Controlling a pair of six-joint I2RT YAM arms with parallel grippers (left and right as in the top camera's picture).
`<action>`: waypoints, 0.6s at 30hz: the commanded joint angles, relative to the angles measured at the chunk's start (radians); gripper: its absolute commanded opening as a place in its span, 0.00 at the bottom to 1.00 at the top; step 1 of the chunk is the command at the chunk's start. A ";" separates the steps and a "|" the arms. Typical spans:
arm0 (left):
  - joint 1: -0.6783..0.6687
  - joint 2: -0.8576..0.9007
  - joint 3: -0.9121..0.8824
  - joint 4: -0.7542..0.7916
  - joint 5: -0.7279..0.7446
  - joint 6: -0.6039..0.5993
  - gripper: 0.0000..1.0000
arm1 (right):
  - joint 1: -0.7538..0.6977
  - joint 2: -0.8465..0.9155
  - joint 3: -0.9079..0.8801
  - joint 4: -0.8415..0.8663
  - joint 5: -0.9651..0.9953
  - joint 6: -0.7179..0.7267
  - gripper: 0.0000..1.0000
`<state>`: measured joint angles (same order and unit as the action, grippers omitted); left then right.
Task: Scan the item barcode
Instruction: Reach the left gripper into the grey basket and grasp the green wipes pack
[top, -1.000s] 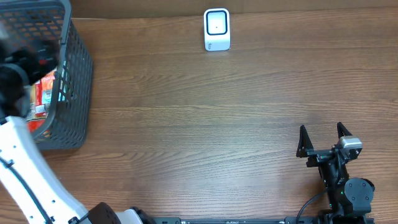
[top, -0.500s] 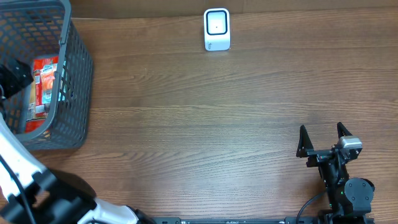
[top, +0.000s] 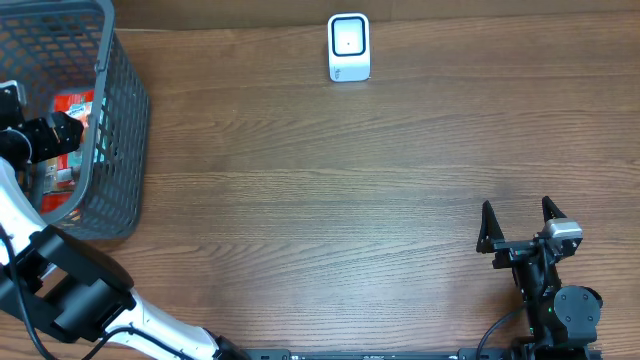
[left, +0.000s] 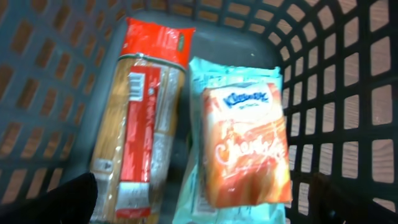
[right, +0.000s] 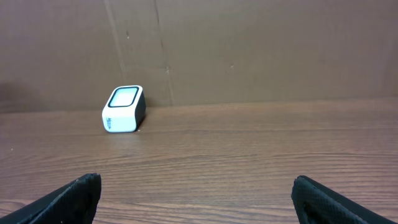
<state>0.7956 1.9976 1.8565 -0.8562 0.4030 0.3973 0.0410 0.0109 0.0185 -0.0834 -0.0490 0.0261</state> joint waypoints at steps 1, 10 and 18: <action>-0.050 0.011 0.016 0.016 0.036 0.064 1.00 | 0.004 -0.008 -0.011 0.003 -0.005 -0.001 1.00; -0.132 0.034 0.014 0.024 -0.178 0.023 1.00 | 0.004 -0.008 -0.011 0.003 -0.005 -0.001 1.00; -0.129 0.092 0.014 0.019 -0.167 -0.013 0.99 | 0.004 -0.008 -0.011 0.003 -0.005 -0.001 1.00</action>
<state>0.6636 2.0441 1.8568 -0.8310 0.2489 0.4061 0.0410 0.0109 0.0185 -0.0837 -0.0490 0.0265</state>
